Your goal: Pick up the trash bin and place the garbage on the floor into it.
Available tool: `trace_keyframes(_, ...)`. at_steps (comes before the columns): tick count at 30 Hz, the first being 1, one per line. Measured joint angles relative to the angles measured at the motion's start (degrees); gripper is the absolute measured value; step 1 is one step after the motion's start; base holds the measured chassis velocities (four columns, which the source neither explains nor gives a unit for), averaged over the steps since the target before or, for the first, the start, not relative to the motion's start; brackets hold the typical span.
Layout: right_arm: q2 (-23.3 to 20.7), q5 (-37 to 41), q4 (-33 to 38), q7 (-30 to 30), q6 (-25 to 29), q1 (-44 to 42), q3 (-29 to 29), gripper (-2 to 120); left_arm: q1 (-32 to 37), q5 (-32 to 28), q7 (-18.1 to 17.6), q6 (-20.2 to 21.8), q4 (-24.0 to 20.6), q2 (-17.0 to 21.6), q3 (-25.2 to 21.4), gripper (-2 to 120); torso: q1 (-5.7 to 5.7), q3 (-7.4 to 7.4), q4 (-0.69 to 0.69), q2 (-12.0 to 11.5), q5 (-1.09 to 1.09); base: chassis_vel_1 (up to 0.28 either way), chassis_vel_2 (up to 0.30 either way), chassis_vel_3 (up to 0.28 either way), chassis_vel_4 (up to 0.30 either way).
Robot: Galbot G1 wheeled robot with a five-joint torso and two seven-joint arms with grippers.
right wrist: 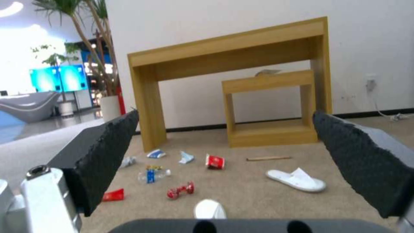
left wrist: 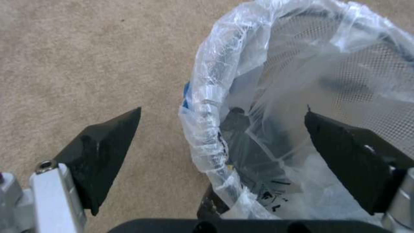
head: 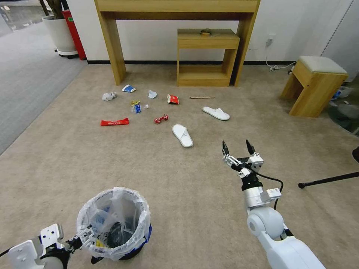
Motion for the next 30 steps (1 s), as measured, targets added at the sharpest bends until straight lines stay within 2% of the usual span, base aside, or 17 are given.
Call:
trace_keyframes(17, -1.5, -0.75, 0.52, 0.43, -0.14, -1.74, 1.36, 100, -7.41, -5.77, -2.41, -0.09, 7.9, 2.76, 3.44, 100, 0.0, 0.0, 0.0, 0.0, 0.01, 0.0, 0.0, 0.0, 0.0)
trace_keyframes(30, -1.18, -0.91, -0.2, 0.51, -0.14, -1.89, 1.3, 100, -11.13, -7.43, -2.53, -0.15, 13.19, 4.32, 4.85, 99, 0.0, 0.0, 0.01, 0.0, 0.01, 0.0, 0.0, 0.0, 0.0)
